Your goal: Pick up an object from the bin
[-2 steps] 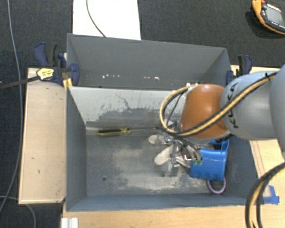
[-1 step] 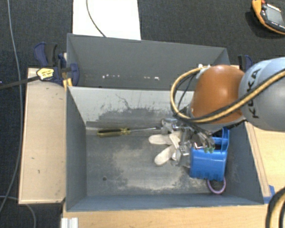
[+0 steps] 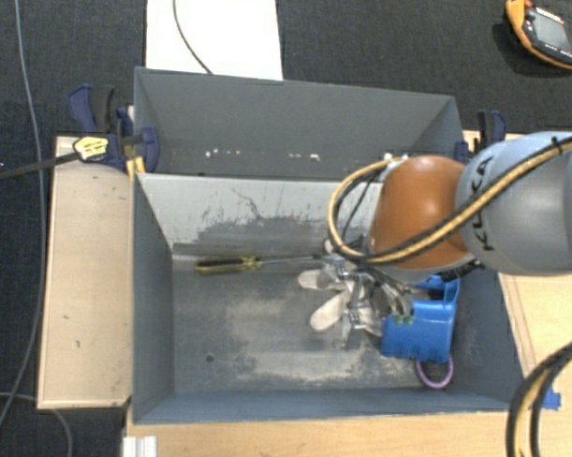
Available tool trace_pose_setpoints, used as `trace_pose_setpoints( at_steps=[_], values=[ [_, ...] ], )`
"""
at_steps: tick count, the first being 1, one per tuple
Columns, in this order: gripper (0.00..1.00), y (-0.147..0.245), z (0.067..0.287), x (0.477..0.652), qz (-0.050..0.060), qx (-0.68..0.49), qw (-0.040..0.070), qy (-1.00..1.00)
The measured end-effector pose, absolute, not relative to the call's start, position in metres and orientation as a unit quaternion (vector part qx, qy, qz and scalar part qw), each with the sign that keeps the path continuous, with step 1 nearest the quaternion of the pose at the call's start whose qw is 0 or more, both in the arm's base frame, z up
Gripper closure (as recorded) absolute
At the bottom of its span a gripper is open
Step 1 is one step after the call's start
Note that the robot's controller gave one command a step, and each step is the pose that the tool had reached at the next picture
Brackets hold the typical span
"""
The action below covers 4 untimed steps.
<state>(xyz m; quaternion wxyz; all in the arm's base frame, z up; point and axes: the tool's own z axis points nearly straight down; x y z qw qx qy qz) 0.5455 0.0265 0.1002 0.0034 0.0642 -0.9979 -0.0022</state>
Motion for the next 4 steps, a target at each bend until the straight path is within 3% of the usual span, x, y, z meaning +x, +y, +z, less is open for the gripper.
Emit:
trace_pose_setpoints(
  at_steps=[1, 2, 3, 4],
  values=[
    [0.00, 0.041, 0.070, 0.548, -0.002, 0.104, -0.006, -0.995],
    [1.00, 0.029, 0.071, 0.545, -0.002, 0.087, -0.002, -0.996],
    [1.00, 0.029, 0.071, 0.544, -0.002, 0.087, -0.002, -0.996],
    [1.00, 0.029, 0.086, 0.544, -0.002, 0.086, -0.001, -0.996]
  ],
)
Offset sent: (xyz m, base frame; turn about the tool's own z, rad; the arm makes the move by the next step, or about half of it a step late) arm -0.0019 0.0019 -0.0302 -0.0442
